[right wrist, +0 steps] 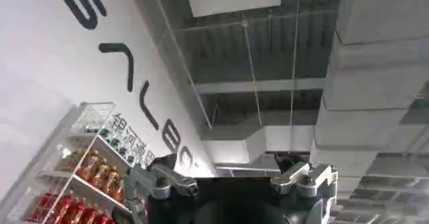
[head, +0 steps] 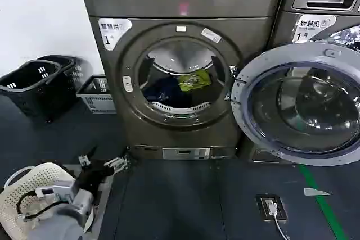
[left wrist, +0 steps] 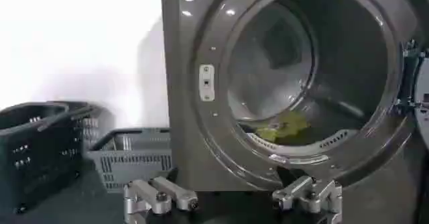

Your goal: Grasp the clothes from the dryer.

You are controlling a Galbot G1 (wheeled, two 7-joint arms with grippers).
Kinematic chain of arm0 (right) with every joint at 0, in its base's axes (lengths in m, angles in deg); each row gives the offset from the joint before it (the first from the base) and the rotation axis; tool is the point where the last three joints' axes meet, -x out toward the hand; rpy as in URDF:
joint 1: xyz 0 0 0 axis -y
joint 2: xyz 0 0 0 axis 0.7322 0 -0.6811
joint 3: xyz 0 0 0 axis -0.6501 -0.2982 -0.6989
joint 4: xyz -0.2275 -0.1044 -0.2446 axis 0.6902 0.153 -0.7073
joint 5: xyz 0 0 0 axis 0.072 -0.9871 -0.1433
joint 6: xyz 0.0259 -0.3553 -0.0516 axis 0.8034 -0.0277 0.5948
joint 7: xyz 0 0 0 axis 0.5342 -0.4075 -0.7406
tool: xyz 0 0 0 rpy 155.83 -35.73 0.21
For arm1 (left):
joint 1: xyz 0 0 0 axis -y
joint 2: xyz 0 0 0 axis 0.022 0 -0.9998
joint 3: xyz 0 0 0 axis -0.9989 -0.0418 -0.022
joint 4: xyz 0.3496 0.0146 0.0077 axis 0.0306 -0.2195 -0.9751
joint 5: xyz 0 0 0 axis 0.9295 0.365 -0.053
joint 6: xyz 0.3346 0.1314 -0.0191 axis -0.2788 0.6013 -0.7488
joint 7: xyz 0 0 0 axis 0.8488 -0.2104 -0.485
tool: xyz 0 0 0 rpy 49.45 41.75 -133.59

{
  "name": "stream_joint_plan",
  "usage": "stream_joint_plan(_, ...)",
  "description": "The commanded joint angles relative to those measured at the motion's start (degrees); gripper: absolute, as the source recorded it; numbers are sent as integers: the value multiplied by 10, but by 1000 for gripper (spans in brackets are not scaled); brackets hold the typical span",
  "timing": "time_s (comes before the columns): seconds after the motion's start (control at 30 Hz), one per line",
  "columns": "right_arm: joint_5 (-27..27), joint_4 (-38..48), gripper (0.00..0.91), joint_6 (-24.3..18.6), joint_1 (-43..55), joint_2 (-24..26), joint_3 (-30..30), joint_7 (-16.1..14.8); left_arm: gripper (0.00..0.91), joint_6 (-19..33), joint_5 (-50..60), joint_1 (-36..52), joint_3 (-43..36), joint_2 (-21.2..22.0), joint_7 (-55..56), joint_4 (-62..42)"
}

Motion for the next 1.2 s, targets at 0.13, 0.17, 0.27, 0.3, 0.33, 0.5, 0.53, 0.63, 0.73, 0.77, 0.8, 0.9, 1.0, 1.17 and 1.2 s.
stream_joint_plan(0.13, 10, 1, 907, -10, -1, 0, 3, -8, 907, 1, 1, 2, -1, 2, -1, -1)
stream_joint_plan(0.17, 11, 1, 907, -10, -1, 0, 3, -8, 907, 1, 0, 3, -1, 2, -1, -1)
stream_joint_plan(0.27, 12, 2, 907, -12, -1, -1, 4, -10, 907, 1, 0, 6, 0, 1, -1, -4)
stream_joint_plan(0.3, 13, 1, 907, -11, -1, -2, 4, -12, 907, 1, 0, 6, 0, 1, -1, -4)
stream_joint_plan(0.33, 13, 1, 907, -12, -1, -2, 4, -12, 907, 1, 0, 7, 0, 1, -2, -5)
stream_joint_plan(0.5, 15, 5, 907, -13, -2, -1, 7, -15, 907, 1, -2, 12, 5, -5, -2, -9)
stream_joint_plan(0.53, 15, 5, 907, -13, -2, -1, 7, -15, 907, 1, -3, 11, 5, -4, -2, -8)
stream_joint_plan(0.63, 16, 6, 907, -14, -3, 0, 9, -17, 907, 2, -1, 11, 3, -1, -2, -9)
stream_joint_plan(0.73, 16, 9, 907, -15, -4, 0, 10, -19, 907, 2, -1, 11, 2, 0, -2, -9)
stream_joint_plan(0.77, 16, 9, 907, -15, -4, 0, 10, -19, 907, 2, -1, 11, 2, 0, -2, -9)
stream_joint_plan(0.8, 16, 9, 907, -15, -3, 1, 10, -19, 907, 2, -1, 11, 2, 0, -2, -9)
stream_joint_plan(0.9, 17, 10, 907, -15, -4, 4, 11, -19, 907, 3, -1, 13, 0, 1, -2, -10)
stream_joint_plan(1.0, 17, 12, 907, -14, -5, 6, 13, -20, 907, 7, -2, 16, 1, -1, -2, -13)
stream_joint_plan(1.17, 18, 11, 907, -15, -6, 6, 13, -20, 907, 8, -5, 18, -4, -1, -4, -12)
stream_joint_plan(1.2, 18, 11, 907, -15, -6, 6, 14, -20, 907, 8, -4, 19, -4, -1, -5, -12)
